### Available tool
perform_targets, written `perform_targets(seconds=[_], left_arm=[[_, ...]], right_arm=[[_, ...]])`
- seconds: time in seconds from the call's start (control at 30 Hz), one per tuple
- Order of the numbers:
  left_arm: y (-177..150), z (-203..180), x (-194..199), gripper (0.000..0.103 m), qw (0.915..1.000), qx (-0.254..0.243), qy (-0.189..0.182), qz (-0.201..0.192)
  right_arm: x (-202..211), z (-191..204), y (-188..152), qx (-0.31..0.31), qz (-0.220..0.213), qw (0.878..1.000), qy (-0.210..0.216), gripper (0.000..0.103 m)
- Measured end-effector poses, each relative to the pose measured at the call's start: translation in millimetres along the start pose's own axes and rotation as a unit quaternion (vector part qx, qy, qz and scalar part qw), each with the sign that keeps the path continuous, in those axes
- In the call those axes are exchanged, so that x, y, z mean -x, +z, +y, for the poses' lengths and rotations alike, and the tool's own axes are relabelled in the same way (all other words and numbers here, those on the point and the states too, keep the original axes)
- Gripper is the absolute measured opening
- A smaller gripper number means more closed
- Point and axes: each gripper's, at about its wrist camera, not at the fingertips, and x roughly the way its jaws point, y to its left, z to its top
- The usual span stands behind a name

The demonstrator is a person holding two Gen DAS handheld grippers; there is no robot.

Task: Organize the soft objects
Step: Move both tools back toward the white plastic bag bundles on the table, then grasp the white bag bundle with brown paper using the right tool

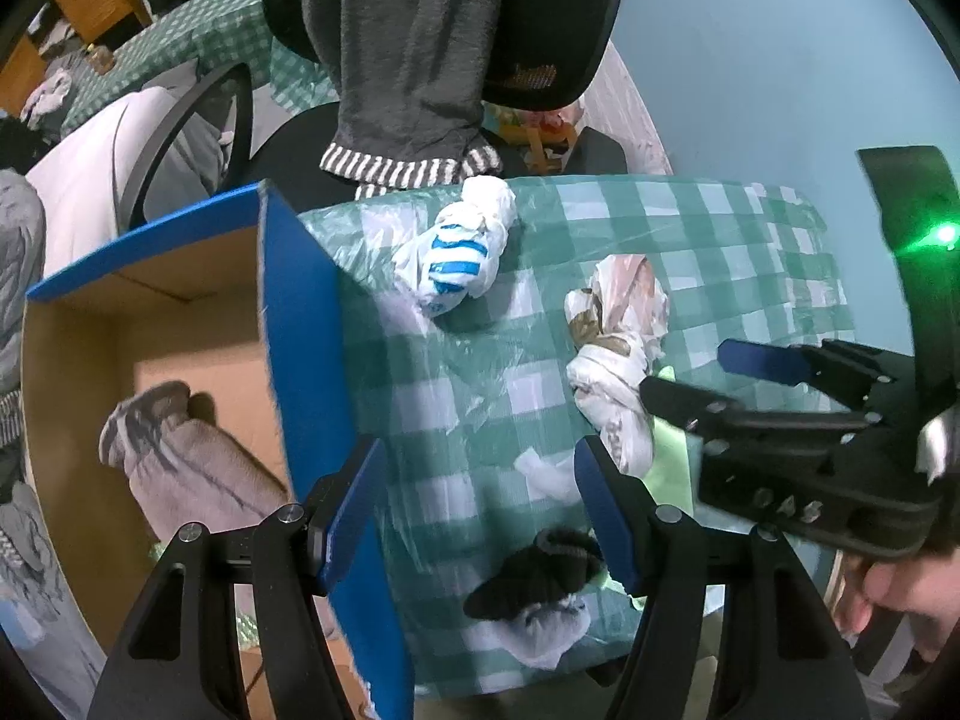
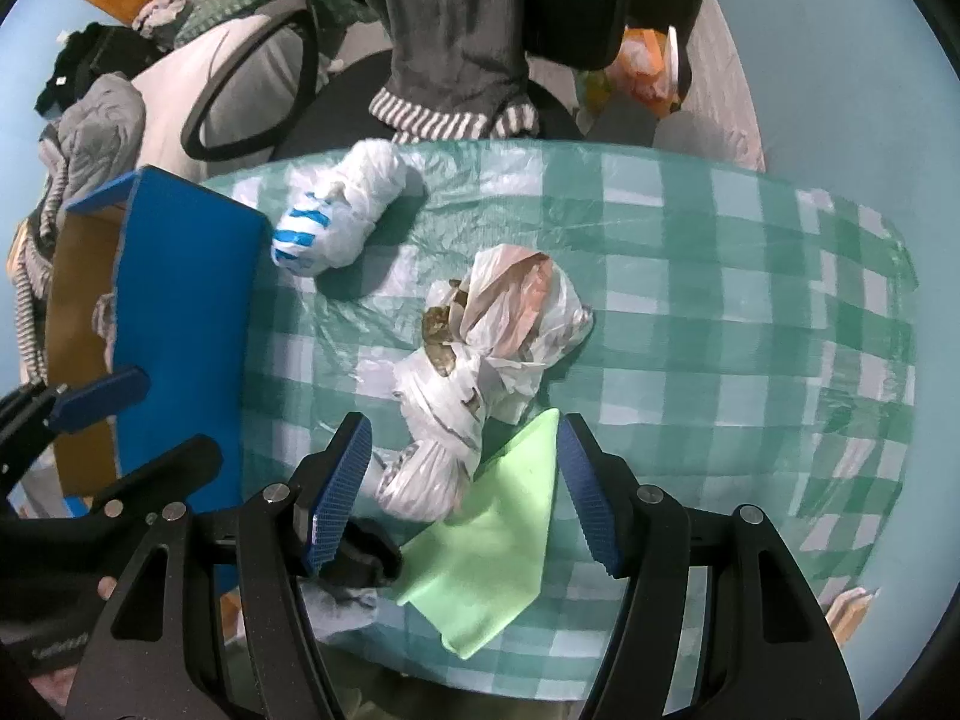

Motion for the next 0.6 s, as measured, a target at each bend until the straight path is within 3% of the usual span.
perform_targets(seconds=[0.6], left_arm=[[17, 3, -32, 0.067, 0.9993, 0.005, 0.025, 0.027]], right_arm=[[-55, -2, 22, 0.006, 0.042, 0.999, -0.006, 0.064]])
